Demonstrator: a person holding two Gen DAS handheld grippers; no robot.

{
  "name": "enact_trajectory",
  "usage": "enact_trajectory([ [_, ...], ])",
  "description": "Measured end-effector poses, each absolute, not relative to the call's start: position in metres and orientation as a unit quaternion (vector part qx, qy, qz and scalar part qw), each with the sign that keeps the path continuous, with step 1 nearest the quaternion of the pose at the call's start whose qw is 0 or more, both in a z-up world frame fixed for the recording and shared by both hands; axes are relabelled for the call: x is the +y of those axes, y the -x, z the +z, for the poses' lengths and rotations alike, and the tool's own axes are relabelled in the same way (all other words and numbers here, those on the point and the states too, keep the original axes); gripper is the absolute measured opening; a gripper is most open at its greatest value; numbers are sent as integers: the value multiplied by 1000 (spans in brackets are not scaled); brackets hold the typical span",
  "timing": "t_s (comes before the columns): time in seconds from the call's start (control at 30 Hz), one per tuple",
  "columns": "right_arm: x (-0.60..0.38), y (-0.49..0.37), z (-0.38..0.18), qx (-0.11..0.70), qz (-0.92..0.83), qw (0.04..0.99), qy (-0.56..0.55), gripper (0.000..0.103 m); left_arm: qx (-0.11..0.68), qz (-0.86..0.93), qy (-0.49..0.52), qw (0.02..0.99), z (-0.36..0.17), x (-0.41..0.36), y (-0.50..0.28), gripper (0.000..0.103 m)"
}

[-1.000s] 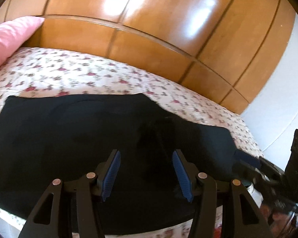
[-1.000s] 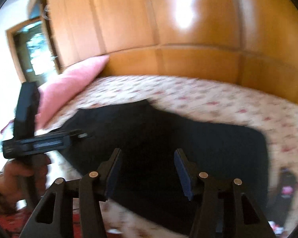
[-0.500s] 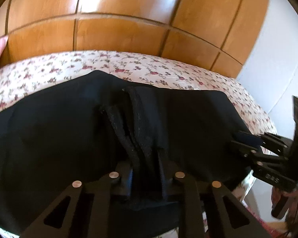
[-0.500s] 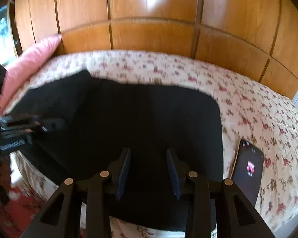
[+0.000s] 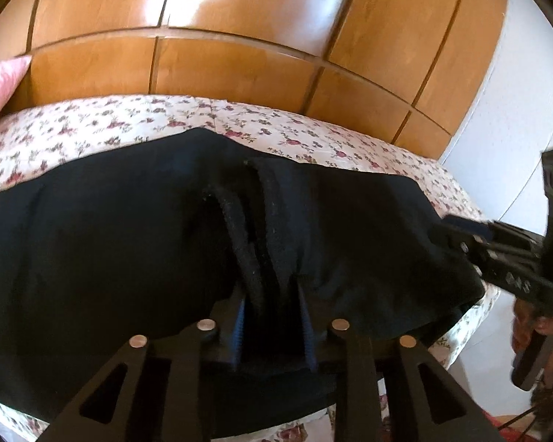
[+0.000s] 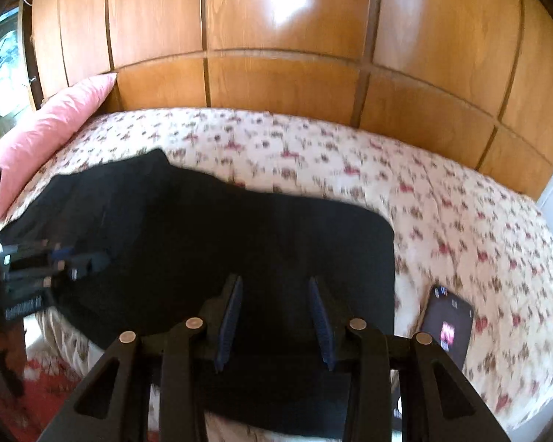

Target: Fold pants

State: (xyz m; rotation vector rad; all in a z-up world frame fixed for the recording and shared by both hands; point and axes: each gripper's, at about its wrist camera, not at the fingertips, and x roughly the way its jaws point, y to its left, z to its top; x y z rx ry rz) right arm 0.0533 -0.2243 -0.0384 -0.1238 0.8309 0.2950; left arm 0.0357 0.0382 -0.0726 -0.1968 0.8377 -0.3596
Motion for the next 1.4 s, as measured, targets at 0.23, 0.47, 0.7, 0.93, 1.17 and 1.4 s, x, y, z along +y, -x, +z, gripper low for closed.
enact_trajectory([
  [0.23, -166, -82, -49, 410, 200, 889, 40, 38, 398, -171, 99, 896, -67, 49, -26, 32],
  [0.47, -109, -79, -77, 395, 229, 886, 78, 39, 373, -122, 132, 910, -57, 91, -12, 34],
  [0.7, -116, -73, -84, 370, 234, 896, 71, 39, 354, -12, 197, 914, -55, 170, 8, 34],
  [0.93, -121, -65, -77, 368, 240, 897, 36, 39, 342, 111, 225, 906, -57, 232, 43, 34],
  [1.17, -113, -38, -72, 362, 298, 883, 34, 35, 359, 179, 245, 882, -76, 263, 64, 34],
  [1.4, -115, -38, -82, 382, 299, 874, 13, 35, 367, 202, 290, 861, -88, 277, 70, 36],
])
